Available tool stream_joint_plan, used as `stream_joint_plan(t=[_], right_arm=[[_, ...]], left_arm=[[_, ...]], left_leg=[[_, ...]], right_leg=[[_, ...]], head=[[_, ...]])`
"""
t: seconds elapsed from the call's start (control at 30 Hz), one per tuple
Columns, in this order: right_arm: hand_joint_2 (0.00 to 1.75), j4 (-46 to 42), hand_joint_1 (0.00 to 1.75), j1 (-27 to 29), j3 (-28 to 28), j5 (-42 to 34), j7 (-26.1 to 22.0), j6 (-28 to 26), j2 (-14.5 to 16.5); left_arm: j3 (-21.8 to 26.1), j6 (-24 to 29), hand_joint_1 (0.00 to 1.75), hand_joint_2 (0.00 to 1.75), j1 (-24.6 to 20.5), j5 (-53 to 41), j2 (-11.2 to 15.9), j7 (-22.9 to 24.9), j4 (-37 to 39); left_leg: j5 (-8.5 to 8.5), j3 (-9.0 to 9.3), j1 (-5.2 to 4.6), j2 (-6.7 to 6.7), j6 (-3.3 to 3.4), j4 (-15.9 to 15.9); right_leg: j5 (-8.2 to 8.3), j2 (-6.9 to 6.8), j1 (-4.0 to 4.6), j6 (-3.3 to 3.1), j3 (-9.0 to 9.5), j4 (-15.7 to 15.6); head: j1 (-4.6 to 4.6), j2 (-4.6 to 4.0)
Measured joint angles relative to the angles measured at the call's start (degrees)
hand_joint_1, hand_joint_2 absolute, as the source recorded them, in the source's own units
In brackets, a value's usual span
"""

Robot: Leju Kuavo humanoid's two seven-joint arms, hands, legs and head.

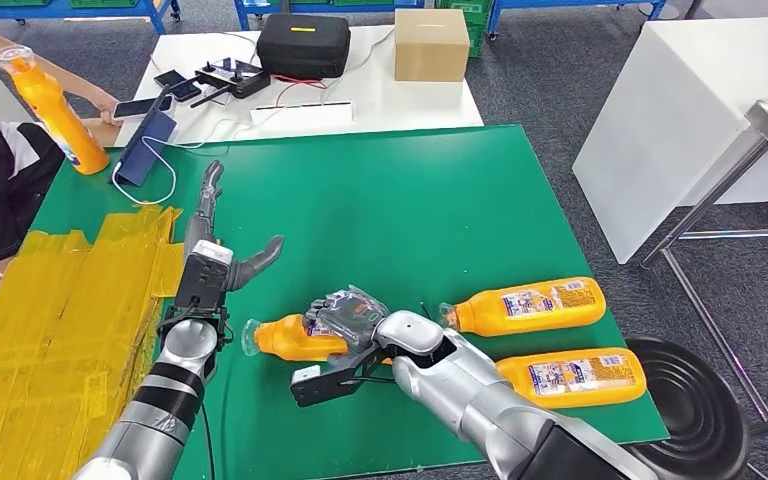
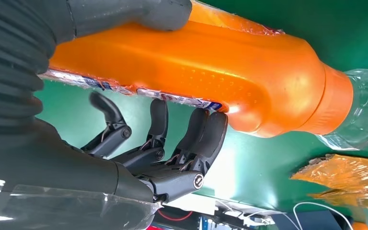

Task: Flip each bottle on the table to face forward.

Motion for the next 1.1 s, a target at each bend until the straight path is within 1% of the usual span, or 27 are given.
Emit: stream_joint_plan(t=[0.8,0.93,0.97,1.07,1.1], right_arm=[[1.75,0.0,1.73,-0.2,0.2,0.0,0.0,0.0,0.0],[1.75,0.0,0.00,-0.1,0.2,0.0,0.4,-0.3,0.0],[1.75,0.0,0.00,0.0,0.2,-0.1,1.5,-0.8,-0.1],[1.75,-0.2,0.00,0.8,-0.2,-0.8,7.6,-2.2,-0.7],[1.75,-0.4,0.00,0.9,-0.4,-1.0,8.9,-2.3,-1.0]], left_arm=[[0.0,0.0,0.00,1.75,0.0,0.0,0.0,0.0,0.0],[0.0,0.2,0.00,1.75,0.0,-0.1,0.0,0.1,0.0],[0.0,0.5,0.00,1.75,0.1,-0.3,0.0,0.6,0.0],[0.4,1.5,0.00,1.75,1.3,-1.1,0.2,2.3,-0.6],[0.6,1.5,0.00,1.75,1.9,-1.2,0.3,2.5,-1.0]], left_leg=[[0.00,0.01,0.00,0.00,0.00,0.0],[0.00,0.00,0.00,-0.01,0.00,0.0],[0.01,-0.02,0.00,-0.04,0.00,0.0],[0.02,-0.11,0.00,-0.15,0.00,0.0],[0.03,-0.14,0.00,-0.19,0.00,0.0]], right_leg=[[0.00,0.00,0.00,0.00,0.01,0.0],[0.00,0.00,0.00,0.00,0.01,0.0],[0.00,-0.01,0.00,0.00,0.01,0.0],[0.00,-0.06,-0.01,0.00,-0.02,0.0],[0.00,-0.07,-0.01,0.00,-0.04,0.0]], head=[[-0.01,0.00],[-0.01,0.00],[0.00,0.00],[-0.01,0.00],[-0.02,0.00]])
